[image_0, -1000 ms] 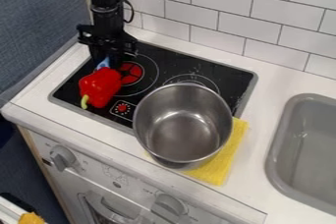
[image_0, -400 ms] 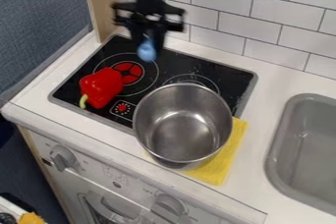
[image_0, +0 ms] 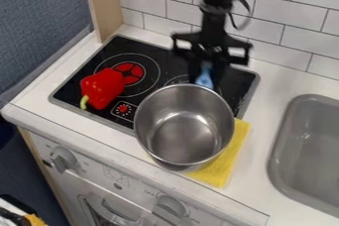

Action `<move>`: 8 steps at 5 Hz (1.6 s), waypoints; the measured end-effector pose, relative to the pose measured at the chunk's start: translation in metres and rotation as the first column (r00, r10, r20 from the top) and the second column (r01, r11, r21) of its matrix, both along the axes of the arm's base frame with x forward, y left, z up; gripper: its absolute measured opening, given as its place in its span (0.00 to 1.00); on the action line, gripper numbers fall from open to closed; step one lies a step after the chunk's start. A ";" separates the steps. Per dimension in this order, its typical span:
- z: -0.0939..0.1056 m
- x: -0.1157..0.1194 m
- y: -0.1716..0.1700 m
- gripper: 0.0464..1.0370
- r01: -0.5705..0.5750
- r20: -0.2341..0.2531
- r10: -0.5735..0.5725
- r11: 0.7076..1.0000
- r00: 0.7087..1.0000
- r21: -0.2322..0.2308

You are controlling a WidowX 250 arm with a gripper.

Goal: Move the blue spoon to the upper right side of the right burner

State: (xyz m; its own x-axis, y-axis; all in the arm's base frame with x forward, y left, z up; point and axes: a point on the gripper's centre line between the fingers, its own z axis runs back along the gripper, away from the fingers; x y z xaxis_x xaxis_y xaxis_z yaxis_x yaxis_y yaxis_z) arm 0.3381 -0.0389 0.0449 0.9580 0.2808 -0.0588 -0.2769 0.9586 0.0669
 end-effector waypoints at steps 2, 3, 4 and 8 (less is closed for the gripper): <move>-0.016 0.014 -0.014 0.32 0.031 0.022 -0.031 1.000 0.999 0.002; -0.014 0.021 -0.019 0.32 0.082 0.047 -0.082 0.997 0.996 0.002; -0.014 0.030 -0.025 0.32 0.144 0.062 -0.144 0.990 0.988 -0.005; -0.028 0.030 -0.033 0.97 0.234 -0.014 -0.234 0.972 0.972 -0.037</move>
